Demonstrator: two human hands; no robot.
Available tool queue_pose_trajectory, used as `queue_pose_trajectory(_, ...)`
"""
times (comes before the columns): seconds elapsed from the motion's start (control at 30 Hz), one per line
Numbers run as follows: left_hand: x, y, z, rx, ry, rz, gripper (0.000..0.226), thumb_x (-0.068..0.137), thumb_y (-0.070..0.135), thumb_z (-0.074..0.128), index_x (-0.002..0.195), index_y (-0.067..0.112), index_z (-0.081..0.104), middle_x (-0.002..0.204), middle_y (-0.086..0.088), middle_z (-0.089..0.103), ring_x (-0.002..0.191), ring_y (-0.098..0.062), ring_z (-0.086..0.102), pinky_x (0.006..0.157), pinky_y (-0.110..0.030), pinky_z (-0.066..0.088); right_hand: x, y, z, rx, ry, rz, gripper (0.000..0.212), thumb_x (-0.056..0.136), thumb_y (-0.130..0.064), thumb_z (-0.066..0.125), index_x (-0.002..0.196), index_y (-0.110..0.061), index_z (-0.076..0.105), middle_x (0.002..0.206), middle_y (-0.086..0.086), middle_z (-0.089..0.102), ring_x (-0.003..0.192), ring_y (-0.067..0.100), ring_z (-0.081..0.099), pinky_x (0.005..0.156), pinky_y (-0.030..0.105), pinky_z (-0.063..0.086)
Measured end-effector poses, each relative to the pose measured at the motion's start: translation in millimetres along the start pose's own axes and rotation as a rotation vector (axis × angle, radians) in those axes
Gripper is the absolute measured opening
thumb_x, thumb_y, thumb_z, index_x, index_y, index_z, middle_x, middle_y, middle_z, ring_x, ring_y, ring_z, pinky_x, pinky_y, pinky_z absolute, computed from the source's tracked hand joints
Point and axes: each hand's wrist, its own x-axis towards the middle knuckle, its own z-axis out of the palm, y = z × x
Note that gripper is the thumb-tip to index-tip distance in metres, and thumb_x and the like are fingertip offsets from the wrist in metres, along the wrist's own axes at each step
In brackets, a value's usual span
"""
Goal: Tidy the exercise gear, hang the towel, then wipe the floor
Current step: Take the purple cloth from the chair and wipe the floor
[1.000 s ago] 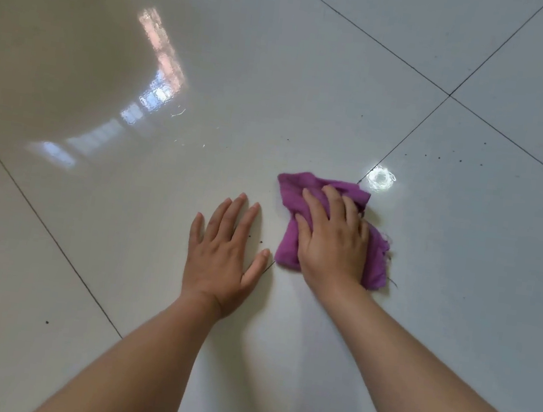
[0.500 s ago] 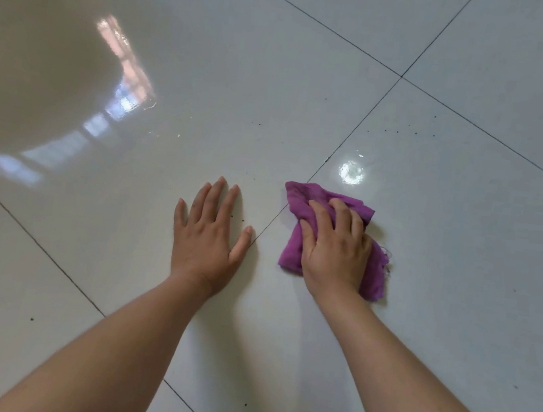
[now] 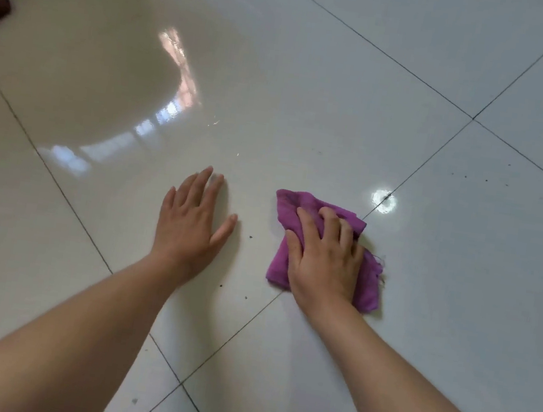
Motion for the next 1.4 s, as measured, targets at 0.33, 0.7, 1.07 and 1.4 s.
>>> queue_pose_trajectory(0.33,6.3,-13.1,0.4,-0.053,0.011,-0.06,0.073,0.081,0.062,0.021,0.146,0.028,0.02,0.156,0.002,0.015,0.143,-0.016,0.009,0.116,-0.041,0.001,66.4,-25.8,24.5,0.001,-0.05,0.035,0.042,0.091,-0.041,0.036,0.125,-0.027,0.056,0.134,0.003,0.051,0.118,0.028,0.041,0.091,0.048,0.037)
queue_pose_trajectory(0.7,7.3,-13.3,1.8,-0.061,0.001,-0.075,0.071,0.083,0.06,0.026,0.146,0.029,0.02,0.156,0.002,0.016,0.142,-0.015,0.008,0.114,-0.04,0.0,87.4,-49.6,29.3,0.048,-0.079,0.092,0.038,0.092,-0.04,0.041,0.126,-0.028,0.054,0.136,0.005,0.047,0.122,0.028,0.035,0.092,0.049,0.035)
queue_pose_trajectory(1.07,9.0,-13.2,1.7,-0.044,0.015,-0.08,0.074,0.083,0.06,0.028,0.146,0.022,0.024,0.155,0.0,0.021,0.141,-0.015,0.013,0.114,-0.041,0.004,88.6,-40.7,32.1,0.017,-0.153,-0.197,0.044,0.087,-0.046,0.036,0.124,-0.032,0.056,0.132,0.003,0.051,0.117,0.023,0.035,0.088,0.045,0.039)
queue_pose_trajectory(1.4,8.6,-13.8,1.6,-0.047,0.026,-0.067,0.066,0.087,0.051,0.029,0.145,0.02,0.029,0.153,-0.001,0.025,0.14,-0.014,0.014,0.112,-0.041,0.007,110.3,-61.4,39.5,0.001,-0.277,-0.366,0.049,0.088,-0.052,0.031,0.13,-0.038,0.049,0.14,0.002,0.045,0.125,0.027,0.037,0.097,0.044,0.031)
